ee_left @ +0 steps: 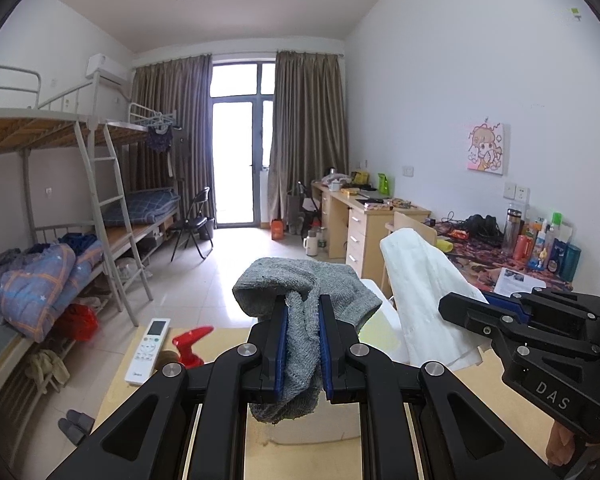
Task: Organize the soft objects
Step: 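Carry the grey socks and white tissue in both tools over the foam box, then open the left tool to drop the grey socks into the foam box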
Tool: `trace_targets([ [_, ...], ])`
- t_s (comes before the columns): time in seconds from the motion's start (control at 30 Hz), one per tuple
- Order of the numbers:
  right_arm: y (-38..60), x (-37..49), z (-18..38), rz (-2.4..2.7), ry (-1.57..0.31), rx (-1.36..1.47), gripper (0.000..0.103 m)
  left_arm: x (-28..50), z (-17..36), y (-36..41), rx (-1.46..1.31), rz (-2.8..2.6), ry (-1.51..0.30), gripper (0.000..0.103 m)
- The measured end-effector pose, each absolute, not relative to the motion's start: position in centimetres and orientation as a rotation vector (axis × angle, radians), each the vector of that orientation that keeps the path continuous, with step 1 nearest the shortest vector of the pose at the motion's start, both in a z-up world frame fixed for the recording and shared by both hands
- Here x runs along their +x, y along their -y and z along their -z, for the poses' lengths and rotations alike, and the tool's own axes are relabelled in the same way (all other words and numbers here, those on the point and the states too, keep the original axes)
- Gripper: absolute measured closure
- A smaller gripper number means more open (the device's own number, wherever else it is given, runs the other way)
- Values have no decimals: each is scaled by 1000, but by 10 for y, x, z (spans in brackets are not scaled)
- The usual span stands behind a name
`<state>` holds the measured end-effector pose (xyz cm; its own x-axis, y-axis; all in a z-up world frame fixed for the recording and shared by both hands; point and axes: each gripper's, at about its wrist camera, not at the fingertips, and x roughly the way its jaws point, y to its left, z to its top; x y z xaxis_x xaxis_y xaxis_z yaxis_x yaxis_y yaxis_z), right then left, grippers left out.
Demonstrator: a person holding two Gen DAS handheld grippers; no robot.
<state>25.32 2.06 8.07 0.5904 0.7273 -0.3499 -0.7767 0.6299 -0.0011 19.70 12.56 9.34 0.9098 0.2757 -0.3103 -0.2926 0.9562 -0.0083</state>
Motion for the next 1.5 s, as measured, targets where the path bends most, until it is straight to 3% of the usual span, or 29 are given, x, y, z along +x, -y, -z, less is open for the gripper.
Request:
trace_targets([
  [0.67,-54,311,-71,-882,-398,-165,90,261,-85,-154,-64,-309,-368,88],
  [1.3,-23,319,-82,-780,-406,-149,90,299,-70,-137,-44,-216,-436,88],
  [1.4,-24,321,-81,-779,-410,-149,90,303,-70,-140,-50,-224,-441,77],
  [1.43,-24,321,-82,-781,-411,-148,90,303,-70,-140,-53,-226,-441,66],
  [1.47,-24,321,-82,-778,-408,-149,90,302,-71,-141,-55,-231,-440,47],
  [1.5,-24,321,-82,-775,-406,-147,90,301,-71,-142,-58,-231,-437,38],
])
